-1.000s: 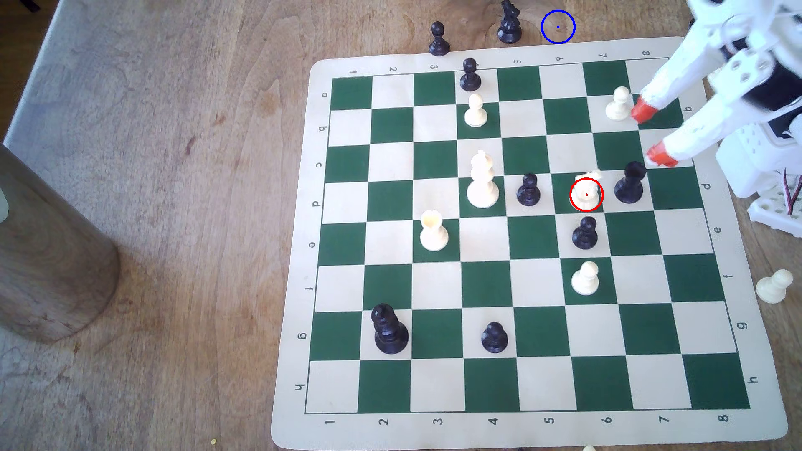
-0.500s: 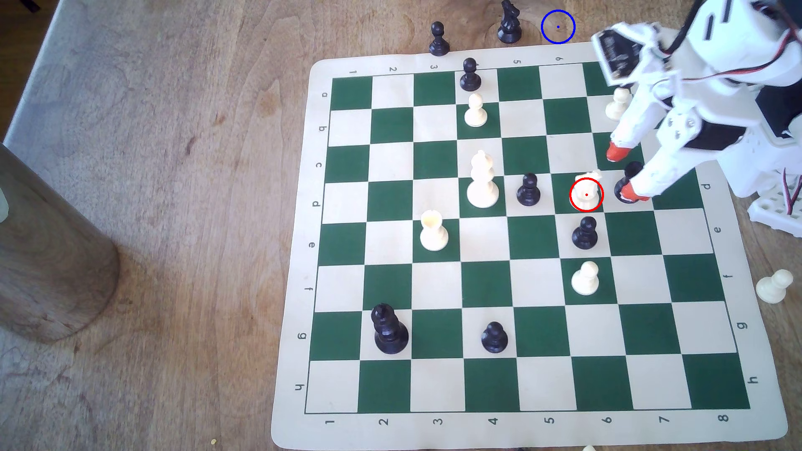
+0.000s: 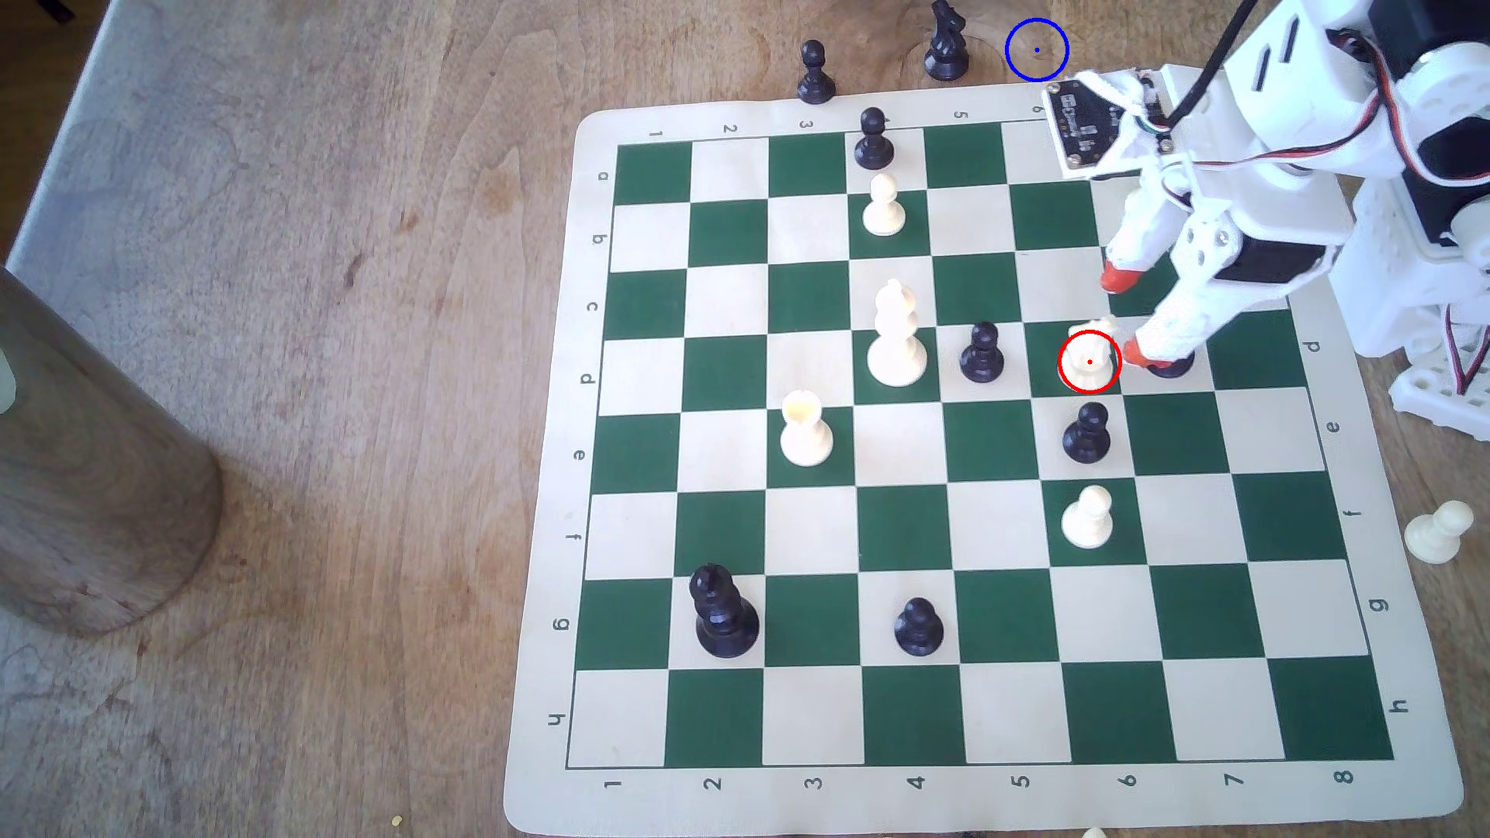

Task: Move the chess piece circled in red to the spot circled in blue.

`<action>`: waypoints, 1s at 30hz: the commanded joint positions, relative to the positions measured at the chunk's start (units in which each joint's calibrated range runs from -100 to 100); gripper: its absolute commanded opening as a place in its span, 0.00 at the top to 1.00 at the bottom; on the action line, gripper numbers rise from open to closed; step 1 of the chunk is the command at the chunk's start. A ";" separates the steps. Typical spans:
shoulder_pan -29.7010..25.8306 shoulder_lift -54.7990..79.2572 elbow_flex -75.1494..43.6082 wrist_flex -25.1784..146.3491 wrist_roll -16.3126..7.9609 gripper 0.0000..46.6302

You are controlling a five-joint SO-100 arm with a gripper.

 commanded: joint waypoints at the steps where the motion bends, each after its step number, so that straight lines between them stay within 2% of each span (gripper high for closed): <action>1: -0.32 1.64 -0.27 -2.53 0.05 0.67; 12: -1.81 6.06 3.36 -9.49 -0.73 0.69; 24: -2.75 10.47 3.72 -13.43 -1.42 0.79; 30: -3.06 10.39 4.17 -13.43 -1.61 0.81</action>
